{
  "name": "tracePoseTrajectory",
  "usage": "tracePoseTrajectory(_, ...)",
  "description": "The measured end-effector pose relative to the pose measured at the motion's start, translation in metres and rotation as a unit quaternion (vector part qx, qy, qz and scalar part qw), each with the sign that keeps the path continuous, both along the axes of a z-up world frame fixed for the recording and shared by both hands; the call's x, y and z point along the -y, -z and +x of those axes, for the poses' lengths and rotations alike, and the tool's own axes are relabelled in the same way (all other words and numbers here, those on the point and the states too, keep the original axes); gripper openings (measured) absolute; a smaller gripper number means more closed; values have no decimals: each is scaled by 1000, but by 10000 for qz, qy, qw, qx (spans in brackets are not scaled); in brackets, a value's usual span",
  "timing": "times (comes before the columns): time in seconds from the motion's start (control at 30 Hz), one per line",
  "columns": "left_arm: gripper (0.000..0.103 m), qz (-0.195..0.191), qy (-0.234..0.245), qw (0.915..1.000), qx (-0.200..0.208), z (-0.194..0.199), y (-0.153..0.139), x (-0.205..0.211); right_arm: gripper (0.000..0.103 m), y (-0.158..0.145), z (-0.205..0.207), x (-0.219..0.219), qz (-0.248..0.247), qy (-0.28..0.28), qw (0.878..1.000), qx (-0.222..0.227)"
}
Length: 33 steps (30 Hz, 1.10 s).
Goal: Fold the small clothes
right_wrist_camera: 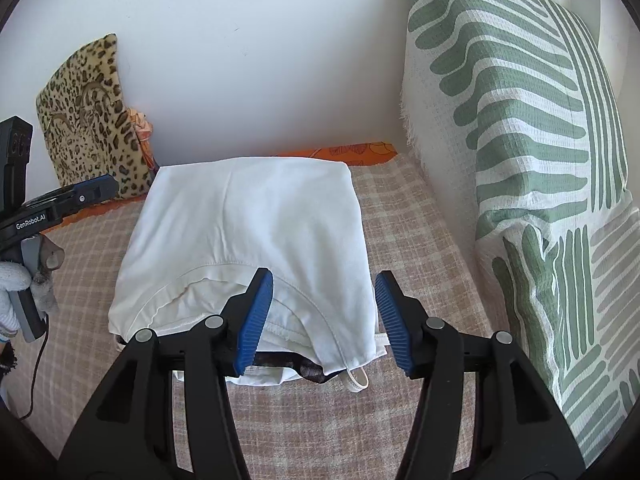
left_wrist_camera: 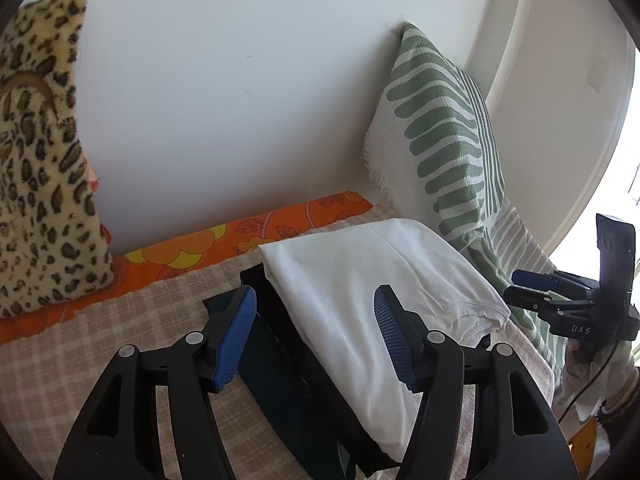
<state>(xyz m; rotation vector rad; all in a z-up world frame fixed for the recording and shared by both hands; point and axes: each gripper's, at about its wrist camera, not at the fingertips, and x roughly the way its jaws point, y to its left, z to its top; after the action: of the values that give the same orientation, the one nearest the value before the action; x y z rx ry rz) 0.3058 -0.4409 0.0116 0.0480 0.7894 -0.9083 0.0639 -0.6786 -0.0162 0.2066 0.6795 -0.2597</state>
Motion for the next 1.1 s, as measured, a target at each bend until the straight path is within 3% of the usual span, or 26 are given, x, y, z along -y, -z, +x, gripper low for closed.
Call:
tracePoseTrajectory(0.13,72,-58,19,10000,64,-23,-14,-17,69,-9,-15,-18,-138,120,9998,88)
tracePoseTrajectory(0.5,81,-157,104,9992,356,-86,-45,-59,89,-22,-62,-78,-651,415,9968,189)
tracePoseTrajectory(0.87,81,-330,34,9987,399,-137,-52,-97,95,-29,-108,-121,-750,814,9930,412)
tracePoseTrajectory(1.1,85,28,-418,9985,346,-152,-48,-116,100,-36,-132,-144,-838,939,9903,592)
